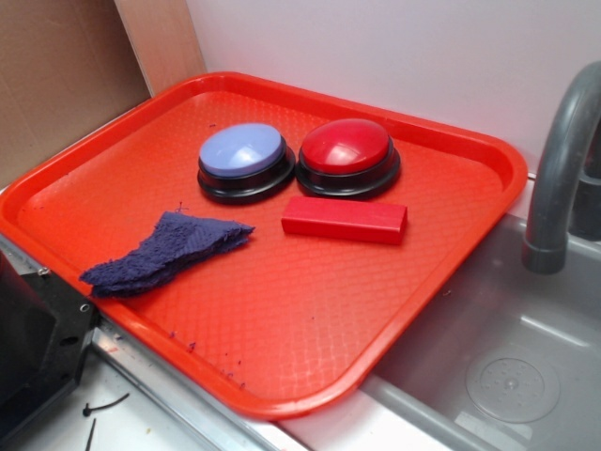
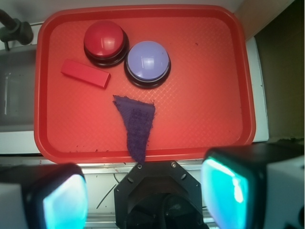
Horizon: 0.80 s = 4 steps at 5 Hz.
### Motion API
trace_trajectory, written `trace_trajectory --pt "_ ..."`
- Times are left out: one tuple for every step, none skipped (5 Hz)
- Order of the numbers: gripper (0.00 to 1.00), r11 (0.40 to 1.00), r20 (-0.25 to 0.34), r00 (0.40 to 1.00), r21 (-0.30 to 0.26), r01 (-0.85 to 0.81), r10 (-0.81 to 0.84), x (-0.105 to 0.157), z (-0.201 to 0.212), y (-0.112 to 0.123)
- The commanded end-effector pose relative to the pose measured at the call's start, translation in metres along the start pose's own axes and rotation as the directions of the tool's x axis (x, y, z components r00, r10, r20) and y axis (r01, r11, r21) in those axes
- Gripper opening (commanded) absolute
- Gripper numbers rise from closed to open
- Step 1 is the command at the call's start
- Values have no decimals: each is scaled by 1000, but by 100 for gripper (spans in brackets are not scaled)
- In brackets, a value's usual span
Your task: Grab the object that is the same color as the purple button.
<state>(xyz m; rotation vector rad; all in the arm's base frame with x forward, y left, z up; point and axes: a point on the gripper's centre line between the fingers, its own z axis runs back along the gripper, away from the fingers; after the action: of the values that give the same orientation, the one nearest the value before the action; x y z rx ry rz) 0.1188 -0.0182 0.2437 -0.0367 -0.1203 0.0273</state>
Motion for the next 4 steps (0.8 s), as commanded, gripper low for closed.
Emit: trace_trajectory --pt "100 1000 0 1000 0 0 0 0 0 0" --pt "100 1000 62 998 -26 -5 7 -2 -14 -6" --pt "100 998 66 996 -39 -52 54 -5 -33 -13" --pt "100 997 51 997 -43 -60 62 -3 -55 -16"
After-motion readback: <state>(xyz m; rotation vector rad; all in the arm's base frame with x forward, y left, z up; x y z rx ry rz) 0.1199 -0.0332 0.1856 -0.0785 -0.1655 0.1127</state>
